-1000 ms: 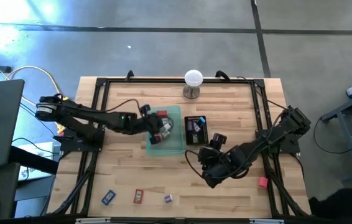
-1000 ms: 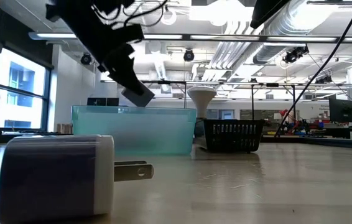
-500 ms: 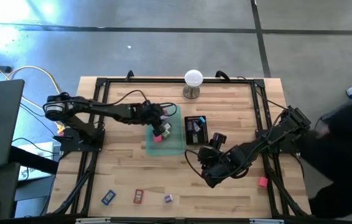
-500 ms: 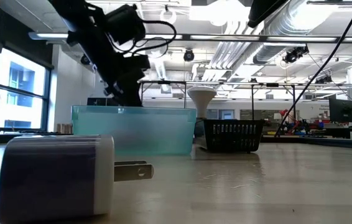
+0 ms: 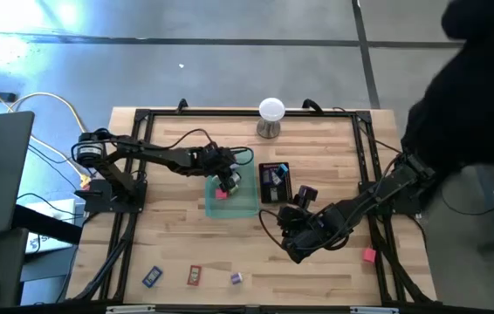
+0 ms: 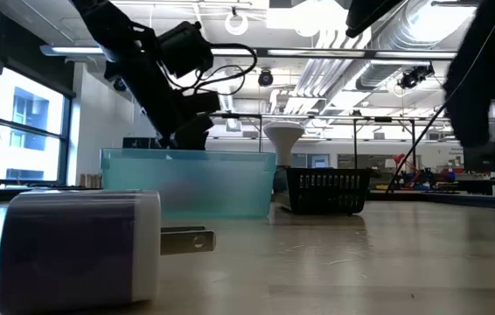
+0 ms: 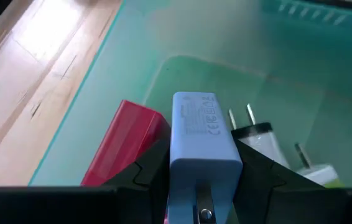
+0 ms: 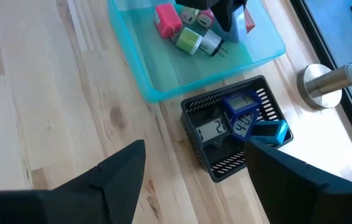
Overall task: Pick & Place Office items
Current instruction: Put the light blue charger adapter into the blue bin, then put the pink charger adapter into the blue bin
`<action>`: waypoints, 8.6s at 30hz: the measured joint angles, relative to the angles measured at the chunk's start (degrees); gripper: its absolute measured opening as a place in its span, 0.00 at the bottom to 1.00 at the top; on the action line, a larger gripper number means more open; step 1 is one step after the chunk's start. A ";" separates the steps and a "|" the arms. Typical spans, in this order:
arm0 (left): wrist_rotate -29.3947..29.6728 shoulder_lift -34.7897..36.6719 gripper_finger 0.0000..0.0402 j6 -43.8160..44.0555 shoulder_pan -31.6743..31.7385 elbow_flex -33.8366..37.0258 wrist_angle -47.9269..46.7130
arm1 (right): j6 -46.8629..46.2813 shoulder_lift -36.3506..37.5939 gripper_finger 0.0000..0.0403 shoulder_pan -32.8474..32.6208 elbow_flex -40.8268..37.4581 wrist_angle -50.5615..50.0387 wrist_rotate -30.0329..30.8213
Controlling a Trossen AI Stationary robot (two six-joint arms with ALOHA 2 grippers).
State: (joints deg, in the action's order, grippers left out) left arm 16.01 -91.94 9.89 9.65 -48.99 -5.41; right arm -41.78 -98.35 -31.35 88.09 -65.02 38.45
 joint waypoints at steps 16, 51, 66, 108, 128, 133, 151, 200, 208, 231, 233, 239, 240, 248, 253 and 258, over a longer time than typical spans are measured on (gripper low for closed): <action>-0.91 -0.70 0.34 2.92 0.50 0.04 0.32 | -1.95 -0.41 0.65 -0.28 0.02 1.50 -1.32; -4.24 9.61 0.64 8.17 -6.64 -0.15 -8.09 | -33.86 -0.46 0.65 -15.76 0.02 0.07 -23.00; -4.24 9.57 0.64 7.73 -11.56 -0.13 -13.38 | -87.57 -0.85 0.65 -22.93 -10.25 -14.63 -44.92; -4.21 9.55 0.64 8.13 -19.32 -0.11 -18.82 | -97.82 -0.61 0.65 -22.76 -36.21 8.08 -59.94; -4.21 9.55 0.64 8.10 -19.32 -0.09 -18.80 | -94.76 -0.68 0.65 -20.57 -37.40 13.21 -62.29; -4.21 9.55 0.64 8.48 -19.32 -0.09 -18.80 | -92.98 -0.66 0.65 -20.57 -37.40 16.19 -63.64; -6.22 9.53 0.64 10.73 -19.81 -0.09 -18.71 | -97.00 -0.63 0.59 -23.38 -37.18 23.32 -59.58; -6.07 9.53 0.64 10.75 -19.69 -0.09 -18.75 | -79.65 -0.76 0.19 -17.62 -37.31 21.95 -54.47; -5.55 9.53 0.64 10.73 -19.68 -0.09 -18.51 | -75.97 -0.76 0.04 -16.65 -37.31 22.01 -54.17; -5.63 9.53 0.64 10.73 -19.70 -0.07 -17.72 | -55.87 -1.03 0.04 -11.82 -22.86 10.96 -36.70; -5.62 9.53 0.64 10.73 -20.03 -0.07 -17.72 | -51.26 -1.01 0.04 -10.42 -20.39 10.59 -33.08; -5.76 9.53 0.64 10.90 -21.42 0.04 -12.83 | -37.30 -0.94 0.04 -6.27 -14.70 10.59 -22.63; -5.66 9.55 0.64 10.30 -21.99 0.04 -11.08 | -34.79 -0.92 0.04 -5.61 -13.85 10.59 -20.80; -5.79 9.55 0.64 3.80 -27.15 0.02 1.37 | -12.34 -0.83 0.04 -1.80 -4.83 12.18 -7.38; -5.72 9.55 0.64 0.38 -30.27 0.02 7.72 | 5.27 -0.74 0.04 -1.56 -2.20 23.13 -1.58; -5.74 9.55 0.64 0.00 -32.15 0.00 15.03 | 20.61 -0.74 0.04 -1.20 -2.12 36.12 -1.09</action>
State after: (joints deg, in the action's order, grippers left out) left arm 10.26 -82.39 9.89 -22.50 -48.99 9.62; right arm -21.17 -99.09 -32.56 85.97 -28.90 37.37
